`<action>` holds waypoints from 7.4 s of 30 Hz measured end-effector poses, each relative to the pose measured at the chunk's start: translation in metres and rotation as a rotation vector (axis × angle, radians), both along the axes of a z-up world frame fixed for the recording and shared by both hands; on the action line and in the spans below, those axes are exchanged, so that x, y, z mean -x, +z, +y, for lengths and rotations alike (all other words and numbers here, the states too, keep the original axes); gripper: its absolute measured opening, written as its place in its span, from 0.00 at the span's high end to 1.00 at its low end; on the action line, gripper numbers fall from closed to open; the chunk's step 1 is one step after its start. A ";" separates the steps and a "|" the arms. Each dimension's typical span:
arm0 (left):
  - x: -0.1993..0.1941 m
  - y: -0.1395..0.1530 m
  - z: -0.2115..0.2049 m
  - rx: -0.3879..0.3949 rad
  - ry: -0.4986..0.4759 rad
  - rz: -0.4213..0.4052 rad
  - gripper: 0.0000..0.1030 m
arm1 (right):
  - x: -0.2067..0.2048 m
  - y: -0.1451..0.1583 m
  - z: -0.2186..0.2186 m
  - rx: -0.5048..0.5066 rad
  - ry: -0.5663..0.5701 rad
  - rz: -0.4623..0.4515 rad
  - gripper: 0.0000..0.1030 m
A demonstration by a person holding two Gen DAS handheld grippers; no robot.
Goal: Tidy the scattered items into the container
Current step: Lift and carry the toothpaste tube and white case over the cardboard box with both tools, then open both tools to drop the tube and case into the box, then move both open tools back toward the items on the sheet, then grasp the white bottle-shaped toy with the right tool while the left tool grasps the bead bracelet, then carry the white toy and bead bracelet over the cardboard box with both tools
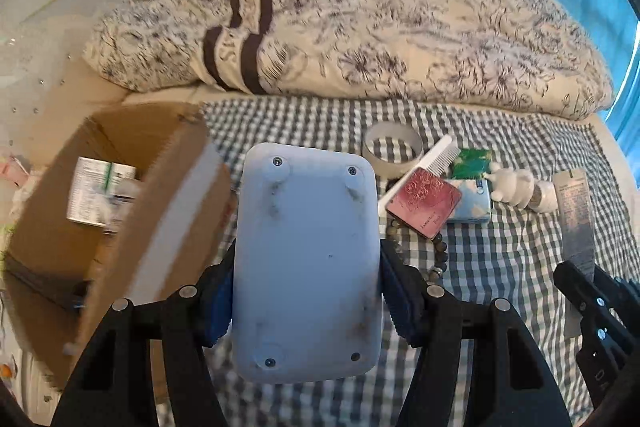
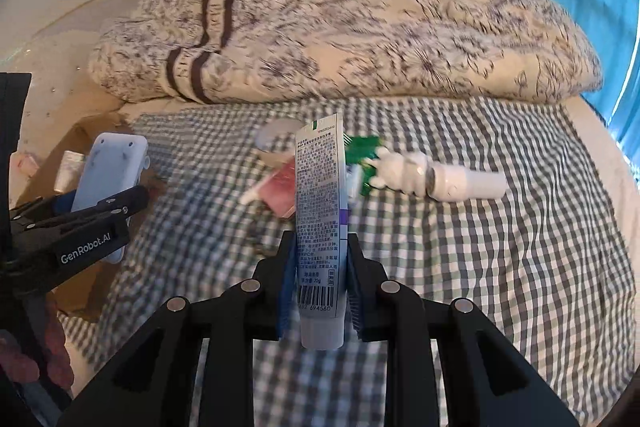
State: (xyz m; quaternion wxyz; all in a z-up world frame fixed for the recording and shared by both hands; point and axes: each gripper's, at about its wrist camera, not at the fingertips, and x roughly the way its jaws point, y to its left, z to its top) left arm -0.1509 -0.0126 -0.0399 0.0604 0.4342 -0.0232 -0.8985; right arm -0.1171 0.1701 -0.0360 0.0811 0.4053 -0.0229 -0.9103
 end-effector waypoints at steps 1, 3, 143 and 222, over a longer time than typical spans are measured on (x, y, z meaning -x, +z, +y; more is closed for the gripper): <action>-0.006 0.007 -0.006 -0.006 0.001 0.010 0.37 | -0.003 0.006 -0.006 0.001 0.008 0.009 0.78; -0.017 0.024 -0.020 -0.011 0.011 0.030 0.37 | -0.009 0.019 -0.021 0.003 0.030 0.026 0.78; 0.065 -0.118 0.063 -0.189 -0.105 -0.260 0.89 | 0.137 -0.108 0.188 0.503 -0.334 -0.239 0.33; -0.071 0.099 -0.236 -0.202 0.167 0.089 0.89 | -0.005 0.061 -0.267 0.169 0.317 -0.109 0.54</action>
